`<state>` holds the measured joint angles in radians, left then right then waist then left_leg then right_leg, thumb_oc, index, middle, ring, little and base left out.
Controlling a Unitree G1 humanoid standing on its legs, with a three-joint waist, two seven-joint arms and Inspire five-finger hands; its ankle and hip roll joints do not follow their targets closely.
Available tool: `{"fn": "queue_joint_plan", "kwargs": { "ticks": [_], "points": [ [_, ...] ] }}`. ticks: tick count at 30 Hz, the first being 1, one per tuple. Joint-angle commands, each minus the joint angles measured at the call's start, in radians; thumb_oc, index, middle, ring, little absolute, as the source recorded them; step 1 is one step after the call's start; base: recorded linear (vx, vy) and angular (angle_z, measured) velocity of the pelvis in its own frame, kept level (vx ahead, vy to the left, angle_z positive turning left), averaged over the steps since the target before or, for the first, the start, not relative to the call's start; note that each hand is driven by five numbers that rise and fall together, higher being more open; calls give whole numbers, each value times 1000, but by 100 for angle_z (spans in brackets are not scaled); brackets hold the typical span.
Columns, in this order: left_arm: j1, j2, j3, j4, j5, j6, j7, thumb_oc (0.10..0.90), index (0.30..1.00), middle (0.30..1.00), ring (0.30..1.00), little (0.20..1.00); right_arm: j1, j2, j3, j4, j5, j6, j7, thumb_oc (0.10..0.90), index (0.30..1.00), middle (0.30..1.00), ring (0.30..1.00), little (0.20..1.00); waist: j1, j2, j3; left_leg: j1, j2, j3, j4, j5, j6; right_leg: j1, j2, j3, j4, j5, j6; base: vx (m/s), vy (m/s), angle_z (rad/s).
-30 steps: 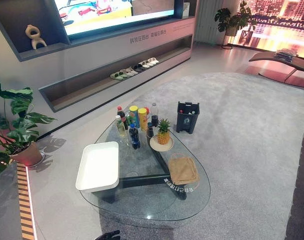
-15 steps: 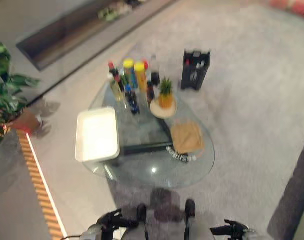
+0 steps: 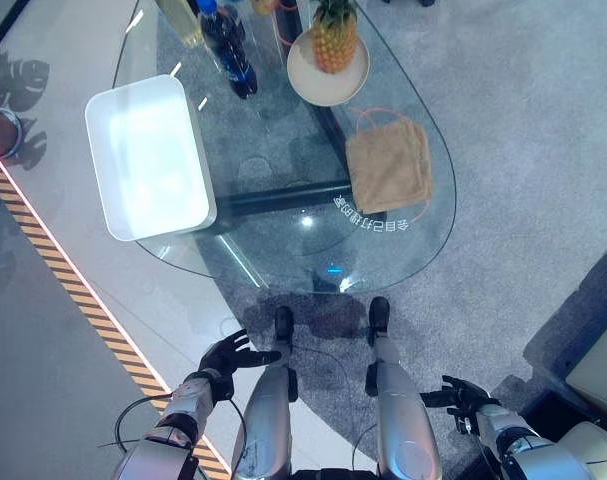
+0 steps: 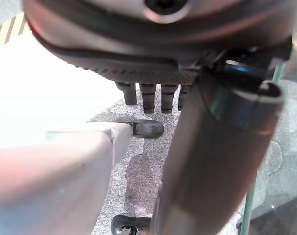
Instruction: Wipe the table with a cloth and put it in the basket.
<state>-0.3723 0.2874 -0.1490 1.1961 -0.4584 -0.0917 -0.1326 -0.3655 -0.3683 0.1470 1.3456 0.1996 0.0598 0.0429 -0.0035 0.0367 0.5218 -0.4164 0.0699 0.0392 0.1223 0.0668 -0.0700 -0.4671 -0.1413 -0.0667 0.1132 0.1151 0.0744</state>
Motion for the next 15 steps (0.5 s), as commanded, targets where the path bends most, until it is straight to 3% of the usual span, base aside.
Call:
{"fn": "queue_joint_plan", "kwargs": {
  "ticks": [1,6,15],
  "points": [
    [38,50,8,16,-30,4,33,800,900,900,900,900,57,-28,41,-22,10,34,-17,800,900,900,900,900,-2,-9,-2,-177,-46,-25,208,-40,40,-106,-20,-37,226,-109,-21,75,-22,4],
    [42,56,7,7,-42,3,42,800,900,900,900,900,55,-29,52,-33,1,21,-29,800,900,900,900,900,3,-9,-2,-266,-42,-35,296,-71,44,-196,-6,-30,319,-146,-36,81,-28,-1],
    [63,49,-8,-30,-60,-47,90,800,900,900,900,900,69,-28,51,-60,5,-22,-57,800,900,900,900,900,-1,-9,-2,-369,-46,-53,360,-86,58,-304,19,-5,378,-158,-53,56,-17,-1]
  ]
}}
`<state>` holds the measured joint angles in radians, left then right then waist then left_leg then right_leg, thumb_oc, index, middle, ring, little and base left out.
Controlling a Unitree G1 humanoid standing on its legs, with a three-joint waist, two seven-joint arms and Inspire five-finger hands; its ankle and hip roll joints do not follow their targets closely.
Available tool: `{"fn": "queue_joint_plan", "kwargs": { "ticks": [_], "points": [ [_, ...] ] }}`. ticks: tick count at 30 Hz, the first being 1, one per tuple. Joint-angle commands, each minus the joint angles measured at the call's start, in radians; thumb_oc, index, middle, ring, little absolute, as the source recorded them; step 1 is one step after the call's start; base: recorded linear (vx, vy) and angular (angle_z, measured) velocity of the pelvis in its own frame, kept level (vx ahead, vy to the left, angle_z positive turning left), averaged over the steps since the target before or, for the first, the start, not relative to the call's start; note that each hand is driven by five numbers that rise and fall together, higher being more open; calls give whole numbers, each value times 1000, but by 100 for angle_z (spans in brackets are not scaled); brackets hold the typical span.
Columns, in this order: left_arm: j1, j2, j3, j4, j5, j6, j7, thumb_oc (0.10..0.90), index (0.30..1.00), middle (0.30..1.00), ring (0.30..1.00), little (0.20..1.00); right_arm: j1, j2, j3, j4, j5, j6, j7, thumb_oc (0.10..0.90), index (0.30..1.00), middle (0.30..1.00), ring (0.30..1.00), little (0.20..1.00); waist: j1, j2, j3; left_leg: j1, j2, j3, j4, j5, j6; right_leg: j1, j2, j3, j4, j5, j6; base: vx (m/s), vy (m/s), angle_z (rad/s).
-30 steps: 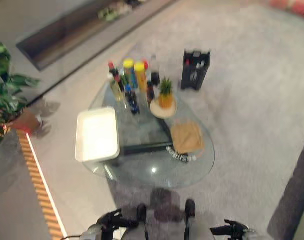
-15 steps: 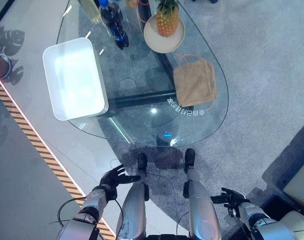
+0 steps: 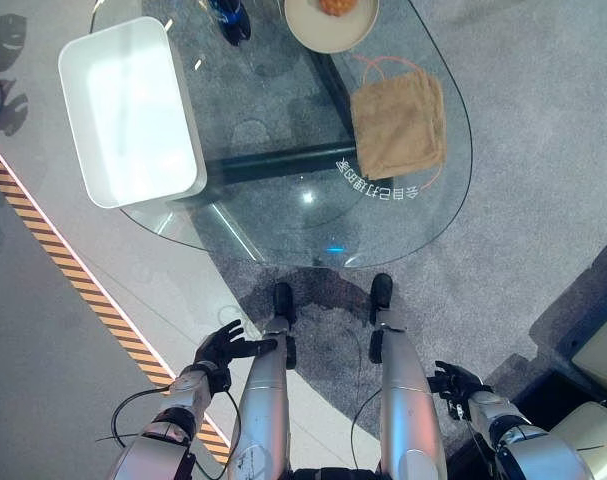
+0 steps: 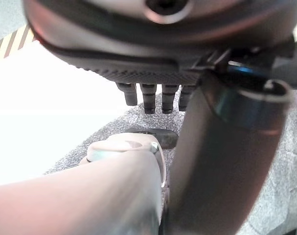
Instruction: Wipe the table with a cloth and put it in the basket.
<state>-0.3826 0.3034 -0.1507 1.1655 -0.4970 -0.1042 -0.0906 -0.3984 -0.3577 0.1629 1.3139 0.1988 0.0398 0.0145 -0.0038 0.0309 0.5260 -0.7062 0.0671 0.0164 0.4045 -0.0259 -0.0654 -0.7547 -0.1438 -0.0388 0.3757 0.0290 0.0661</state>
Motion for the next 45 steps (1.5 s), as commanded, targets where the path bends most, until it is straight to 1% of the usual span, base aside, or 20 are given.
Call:
{"fn": "queue_joint_plan", "kwargs": {
  "ticks": [1,5,7,10,11,12,15,16,17,20,24,27,28,31,32,34,39,43,44,45],
  "points": [
    [73,33,-7,-1,-22,-35,50,800,900,900,900,900,102,-39,35,-29,5,-4,-30,800,900,900,900,900,0,-3,-6,-84,-44,-31,81,6,54,-21,22,-32,117,-72,-45,0,0,0],
    [76,31,-10,-21,-38,-45,64,800,900,900,900,900,96,-41,38,-47,-6,-39,-67,800,900,900,900,900,1,-5,-6,-123,-40,-36,103,6,53,-58,25,-30,138,-72,-47,0,0,0],
    [78,34,-15,-25,-43,-52,62,800,900,900,900,900,89,-42,37,-63,-4,-61,-89,800,900,900,900,900,4,-10,-6,-135,-36,-37,104,7,51,-67,29,-28,138,-73,-49,8,-15,-1],
    [70,38,-18,-24,-52,-64,65,800,900,900,900,900,76,-46,34,-76,-35,-100,-134,800,900,900,900,900,8,-18,-6,-147,-37,-39,100,10,51,-77,33,-33,142,-73,-50,9,-42,-2],
    [63,45,-21,-29,-60,-57,69,800,900,900,900,900,68,-51,39,-82,-32,-116,-159,800,900,900,900,900,10,-21,-6,-151,-36,-39,100,11,50,-80,32,-37,142,-73,-51,-1,-46,1],
    [58,51,-22,-30,-59,-53,69,800,900,900,900,900,61,-56,37,-90,-20,-117,-167,800,900,900,900,900,11,-23,-6,-151,-37,-39,97,12,50,-79,32,-39,140,-72,-50,-4,-46,3],
    [47,76,-27,-34,-65,-42,63,800,900,900,900,900,34,-82,27,-123,-37,-149,-231,800,900,900,900,900,14,-30,-6,-159,-39,-42,99,15,48,-84,32,-45,140,-67,-50,-4,-47,4],
    [49,85,-23,-35,-65,-38,59,800,900,900,900,900,25,-95,20,-140,-54,-149,-252,800,900,900,900,900,15,-32,-6,-161,-39,-42,105,13,48,-84,31,-47,140,-64,-49,2,-33,10],
    [50,95,-22,-36,-67,-37,55,800,900,900,900,900,14,-116,11,-149,-57,-162,-278,800,900,900,900,900,16,-34,-6,-164,-36,-42,110,11,48,-87,29,-51,141,-62,-48,3,-46,10],
    [58,118,-25,-43,-69,-38,60,800,900,900,900,900,-19,-186,-21,-217,-12,-170,-311,800,900,900,900,900,21,-44,-6,-172,-33,-42,117,4,50,-86,25,-60,137,-57,-45,-6,-69,4],
    [73,145,-24,-68,-74,-29,67,800,900,900,900,900,-50,-273,-55,-309,11,-183,-338,800,900,900,900,900,26,-51,-6,-175,-34,-48,113,5,48,-82,24,-71,127,-45,-43,0,-48,7],
    [80,162,-23,-73,-82,-27,61,800,900,900,900,900,-89,-331,-66,-364,13,-180,-350,800,900,900,900,900,28,-53,-6,-177,-31,-48,108,6,48,-85,20,-77,122,-41,-40,-1,-24,8],
    [78,171,-25,-72,-87,-26,54,800,900,900,900,900,-121,-369,-62,-389,24,-183,-357,800,900,900,900,900,30,-52,-6,-179,-31,-48,106,7,49,-89,17,-81,121,-39,-40,0,0,0],
    [78,177,-32,-69,-99,-29,49,800,900,900,900,900,-181,-420,-51,-437,17,-182,-380,800,900,900,900,900,32,-48,-6,-184,-32,-50,106,6,49,-96,15,-84,123,-38,-39,0,0,0],
    [78,177,-33,-68,-100,-30,49,800,900,900,900,900,-187,-424,-49,-440,16,-183,-382,800,900,900,900,900,32,-48,-6,-185,-33,-50,106,6,49,-97,15,-85,123,-37,-39,0,0,0],
    [77,177,-40,-61,-115,-36,43,800,900,900,900,900,-247,-467,-16,-494,-2,-164,-408,800,900,900,900,900,31,-44,-6,-190,-32,-49,103,10,47,-104,14,-84,121,-35,-39,-4,17,0],
    [88,174,-51,-67,-133,-42,44,800,900,900,900,900,-361,-539,50,-570,-36,-112,-457,800,900,900,900,900,34,-36,-6,-188,-30,-42,88,18,43,-106,15,-86,113,-37,-39,-6,23,0],
    [90,176,-59,-66,-138,-49,41,800,900,900,900,900,-487,-586,114,-617,-73,-76,-477,800,900,900,900,900,42,-30,-6,-186,-34,-42,75,22,40,-105,17,-89,103,-39,-40,16,-1,0],
    [97,175,-61,-65,-138,-48,40,800,900,900,900,900,-490,-587,123,-620,-81,-77,-478,800,900,900,900,900,43,-29,-6,-164,-32,-46,82,-9,35,-86,20,-83,114,-67,-33,0,0,0],
    [86,181,-61,-67,-144,-45,37,800,900,900,900,900,-560,-601,162,-637,-106,-55,-474,800,900,900,900,900,45,-28,-6,-189,-35,-43,71,25,39,-107,19,-90,98,-38,-40,0,0,0]
  ]
}}
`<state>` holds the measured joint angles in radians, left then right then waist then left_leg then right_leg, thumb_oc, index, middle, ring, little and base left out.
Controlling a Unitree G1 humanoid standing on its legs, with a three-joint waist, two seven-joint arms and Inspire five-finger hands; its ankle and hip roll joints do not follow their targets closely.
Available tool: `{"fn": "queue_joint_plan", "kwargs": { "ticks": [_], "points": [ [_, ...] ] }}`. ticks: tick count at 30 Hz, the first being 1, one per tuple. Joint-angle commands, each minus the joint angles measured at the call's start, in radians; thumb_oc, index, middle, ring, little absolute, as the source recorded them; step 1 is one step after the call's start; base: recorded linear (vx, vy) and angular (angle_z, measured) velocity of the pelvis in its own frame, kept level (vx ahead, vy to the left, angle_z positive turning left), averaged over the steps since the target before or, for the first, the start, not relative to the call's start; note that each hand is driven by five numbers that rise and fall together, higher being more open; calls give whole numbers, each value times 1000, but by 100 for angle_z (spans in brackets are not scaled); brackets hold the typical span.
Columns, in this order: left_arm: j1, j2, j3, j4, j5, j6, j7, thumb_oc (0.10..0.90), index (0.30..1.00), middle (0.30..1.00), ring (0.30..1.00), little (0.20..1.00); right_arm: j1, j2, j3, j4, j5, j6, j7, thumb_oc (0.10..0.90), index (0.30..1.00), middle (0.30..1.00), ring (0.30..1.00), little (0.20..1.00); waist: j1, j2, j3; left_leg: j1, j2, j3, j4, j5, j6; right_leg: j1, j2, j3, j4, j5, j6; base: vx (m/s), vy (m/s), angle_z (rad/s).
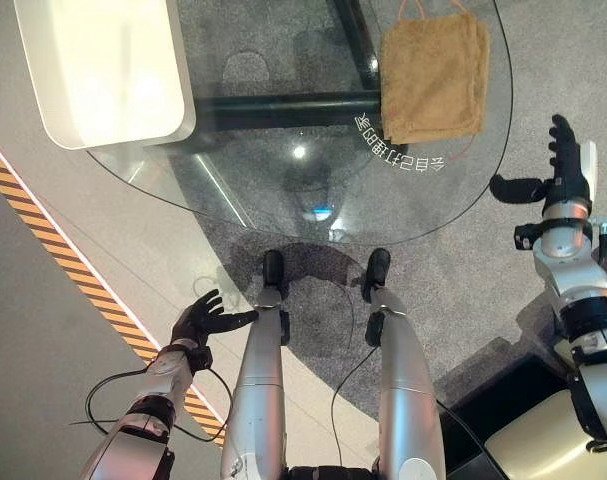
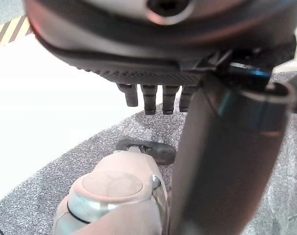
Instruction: Wipe the table with a cloth and put it in the basket.
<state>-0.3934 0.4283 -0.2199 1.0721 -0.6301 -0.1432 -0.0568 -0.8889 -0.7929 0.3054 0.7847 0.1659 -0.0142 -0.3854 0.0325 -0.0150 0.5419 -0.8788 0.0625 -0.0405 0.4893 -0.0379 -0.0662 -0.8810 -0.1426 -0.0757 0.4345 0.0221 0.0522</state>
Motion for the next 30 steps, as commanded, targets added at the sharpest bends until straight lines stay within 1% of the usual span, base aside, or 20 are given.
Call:
{"fn": "queue_joint_plan", "kwargs": {
  "ticks": [1,2,6,8,9,10,13,18,21,25,28,30],
  "points": [
    [95,58,7,24,-11,-4,4,800,900,900,900,900,-107,-173,46,-114,-87,10,-72,800,900,900,900,900,12,19,-22,-20,-32,14,-17,39,39,16,18,-54,36,-31,-26,0,0,0],
    [102,56,6,25,-11,-3,4,800,900,900,900,900,-108,-172,55,-114,-89,11,-71,800,900,900,900,900,13,21,-22,2,-30,10,-10,7,34,35,21,-48,47,-59,-19,64,-6,-1],
    [104,61,-2,13,-13,1,2,800,900,900,900,900,-268,-182,179,-125,-133,59,-28,800,900,900,900,900,27,27,-22,-6,-34,7,-16,11,34,28,24,-51,37,-60,-22,17,-2,-1],
    [102,65,-8,9,-14,4,1,800,900,900,900,900,-353,-177,250,-109,-133,82,-5,800,900,900,900,900,37,30,-22,-11,-40,1,-22,14,34,25,27,-53,27,-58,-24,0,0,0],
    [106,64,-15,-1,-16,3,3,800,900,900,900,900,-416,-169,297,-88,-124,96,11,800,900,900,900,900,45,36,-22,-15,-45,-4,-25,17,35,21,30,-51,23,-57,-27,0,0,0],
    [106,64,-15,-1,-16,3,3,800,900,900,900,900,-423,-168,303,-85,-123,96,13,800,900,900,900,900,45,37,-22,-16,-45,-5,-26,17,35,20,30,-51,23,-57,-27,0,0,0],
    [110,64,-24,-14,-14,7,1,800,900,900,900,900,-515,-144,375,-37,-96,103,53,800,900,900,900,900,61,47,-22,-20,-55,-12,-36,24,36,15,32,-53,17,-56,-31,0,0,0],
    [116,67,-30,-38,-14,21,3,800,900,900,900,900,-587,-112,431,12,-86,122,107,800,900,900,900,900,80,59,-22,-27,-61,-20,-43,31,36,6,28,-62,21,-59,-34,-8,3,2],
    [124,68,-31,-49,-11,24,1,800,900,900,900,900,-620,-101,463,40,-110,154,134,800,900,900,900,900,90,64,-22,-33,-63,-23,-46,36,35,1,26,-68,22,-57,-34,-8,-4,3],
    [131,63,-39,-56,-14,24,2,800,900,900,900,900,-651,-91,498,83,-133,181,169,800,900,900,900,900,98,70,-22,-40,-64,-26,-49,42,34,-8,23,-71,28,-57,-35,-6,2,2],
    [135,63,-41,-64,-12,27,4,800,900,900,900,900,-662,-87,504,87,-121,205,181,800,900,900,900,900,101,70,-22,-43,-62,-27,-49,43,34,-11,23,-72,33,-60,-35,0,0,0],
    [136,66,-42,-63,-14,26,3,800,900,900,900,900,-668,-87,507,103,-139,213,196,800,900,900,900,900,103,69,-22,-41,-62,-28,-54,45,34,-11,24,-73,34,-59,-35,0,0,0]
  ]
}}
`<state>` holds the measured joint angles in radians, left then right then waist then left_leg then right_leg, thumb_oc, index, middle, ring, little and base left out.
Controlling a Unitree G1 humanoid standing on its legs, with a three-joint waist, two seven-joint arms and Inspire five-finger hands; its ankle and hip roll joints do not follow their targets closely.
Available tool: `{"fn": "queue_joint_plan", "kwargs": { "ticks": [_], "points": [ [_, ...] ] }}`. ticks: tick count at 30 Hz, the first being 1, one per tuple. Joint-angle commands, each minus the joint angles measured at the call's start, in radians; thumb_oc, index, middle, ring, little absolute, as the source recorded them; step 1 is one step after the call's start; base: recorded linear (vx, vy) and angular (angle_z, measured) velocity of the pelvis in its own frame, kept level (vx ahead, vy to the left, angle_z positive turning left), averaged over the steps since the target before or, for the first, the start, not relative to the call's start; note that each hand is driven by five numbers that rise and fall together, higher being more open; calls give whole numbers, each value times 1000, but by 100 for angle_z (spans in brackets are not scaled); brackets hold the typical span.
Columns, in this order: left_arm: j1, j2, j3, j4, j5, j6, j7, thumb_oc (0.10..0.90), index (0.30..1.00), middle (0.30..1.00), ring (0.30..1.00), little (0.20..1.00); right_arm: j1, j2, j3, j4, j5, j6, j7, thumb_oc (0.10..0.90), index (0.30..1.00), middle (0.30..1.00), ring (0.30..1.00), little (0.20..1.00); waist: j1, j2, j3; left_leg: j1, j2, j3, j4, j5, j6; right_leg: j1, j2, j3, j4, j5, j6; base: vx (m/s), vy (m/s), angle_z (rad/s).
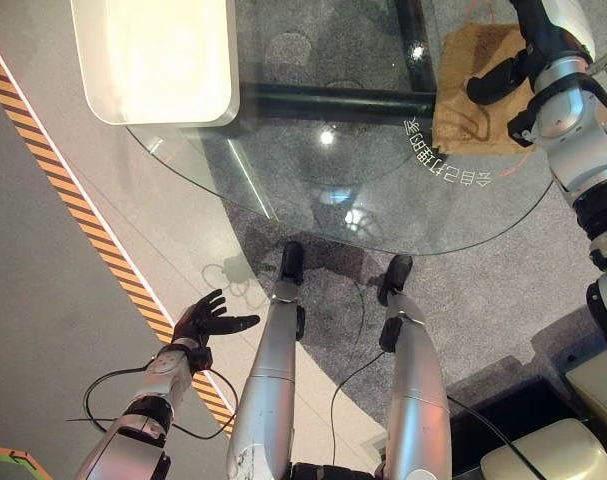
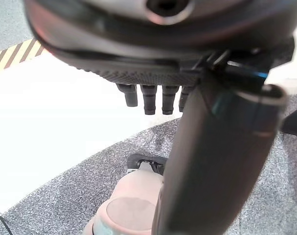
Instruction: Wipe the table with a cloth and put it in the basket.
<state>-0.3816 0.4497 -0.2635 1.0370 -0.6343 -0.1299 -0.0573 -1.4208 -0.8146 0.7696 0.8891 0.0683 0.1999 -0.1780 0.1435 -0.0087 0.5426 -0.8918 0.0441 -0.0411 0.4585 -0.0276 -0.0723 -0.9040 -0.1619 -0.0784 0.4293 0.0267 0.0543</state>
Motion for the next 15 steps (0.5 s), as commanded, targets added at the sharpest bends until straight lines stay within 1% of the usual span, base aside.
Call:
{"fn": "queue_joint_plan", "kwargs": {
  "ticks": [1,5,10,12,15],
  "points": [
    [124,46,1,-29,-8,14,2,800,900,900,900,900,-139,-68,47,4,-45,1,-8,800,900,900,900,900,-8,63,-23,-27,-45,-28,-25,36,41,12,42,-71,39,-62,-37,0,0,0],
    [127,51,1,-34,-14,12,-5,800,900,900,900,900,-142,-72,52,24,-46,-13,44,800,900,900,900,900,-6,65,-23,-22,-45,-27,-36,42,40,13,42,-71,34,-59,-34,0,0,0],
    [124,67,2,-35,-14,19,-17,800,900,900,900,900,-145,-76,77,53,-115,-54,106,800,900,900,900,900,-1,68,-23,-22,-46,-30,-36,44,41,11,36,-75,30,-54,-32,0,0,0],
    [125,69,1,-40,-14,21,-15,800,900,900,900,900,-151,-75,87,59,-122,-60,110,800,900,900,900,900,2,69,-23,-21,-47,-32,-38,45,41,11,35,-76,31,-53,-31,2,-20,0],
    [124,79,-2,-36,-16,17,-24,800,900,900,900,900,-174,-74,115,78,-175,-88,97,800,900,900,900,900,8,70,-23,-23,-49,-37,-41,48,42,9,33,-81,29,-50,-29,2,-26,0]
  ]
}}
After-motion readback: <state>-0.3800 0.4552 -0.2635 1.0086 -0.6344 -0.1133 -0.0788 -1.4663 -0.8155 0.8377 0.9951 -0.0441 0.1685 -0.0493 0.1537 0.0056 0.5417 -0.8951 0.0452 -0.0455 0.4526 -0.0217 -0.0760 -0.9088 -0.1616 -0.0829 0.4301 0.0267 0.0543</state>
